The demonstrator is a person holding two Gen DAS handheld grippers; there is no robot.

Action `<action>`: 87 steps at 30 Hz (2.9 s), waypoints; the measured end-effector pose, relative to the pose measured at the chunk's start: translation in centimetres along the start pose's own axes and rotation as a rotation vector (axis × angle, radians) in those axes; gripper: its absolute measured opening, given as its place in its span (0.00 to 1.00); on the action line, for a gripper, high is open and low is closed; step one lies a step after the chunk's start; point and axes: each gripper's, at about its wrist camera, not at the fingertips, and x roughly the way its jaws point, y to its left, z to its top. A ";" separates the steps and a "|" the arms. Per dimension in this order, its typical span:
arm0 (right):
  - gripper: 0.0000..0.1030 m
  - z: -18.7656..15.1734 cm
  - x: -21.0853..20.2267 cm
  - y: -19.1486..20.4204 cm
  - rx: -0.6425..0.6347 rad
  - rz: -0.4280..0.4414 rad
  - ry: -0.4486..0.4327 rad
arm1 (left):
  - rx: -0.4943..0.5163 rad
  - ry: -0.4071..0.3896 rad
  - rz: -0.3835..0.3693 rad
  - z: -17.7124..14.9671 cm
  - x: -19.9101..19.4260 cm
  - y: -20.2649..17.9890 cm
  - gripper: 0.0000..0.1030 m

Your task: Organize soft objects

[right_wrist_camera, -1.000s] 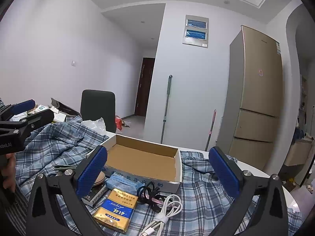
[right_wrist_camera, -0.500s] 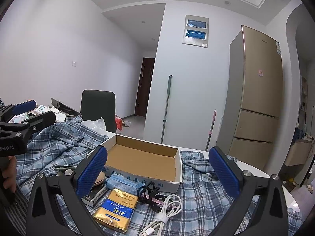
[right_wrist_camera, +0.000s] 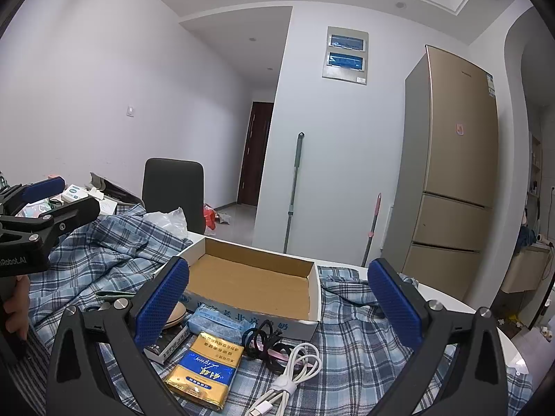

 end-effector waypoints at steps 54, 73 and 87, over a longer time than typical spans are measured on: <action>1.00 0.7 1.3 -3.4 0.169 0.044 0.135 | 0.052 0.384 -0.108 0.9 4.5 0.6 0.93; 1.00 -0.1 2.4 -2.5 0.133 0.074 0.196 | 0.091 0.699 -0.207 -3.5 9.6 -0.1 0.46; 1.00 -0.1 2.0 -2.2 0.122 0.088 0.194 | 0.284 0.832 -0.156 -5.7 13.0 -2.2 0.36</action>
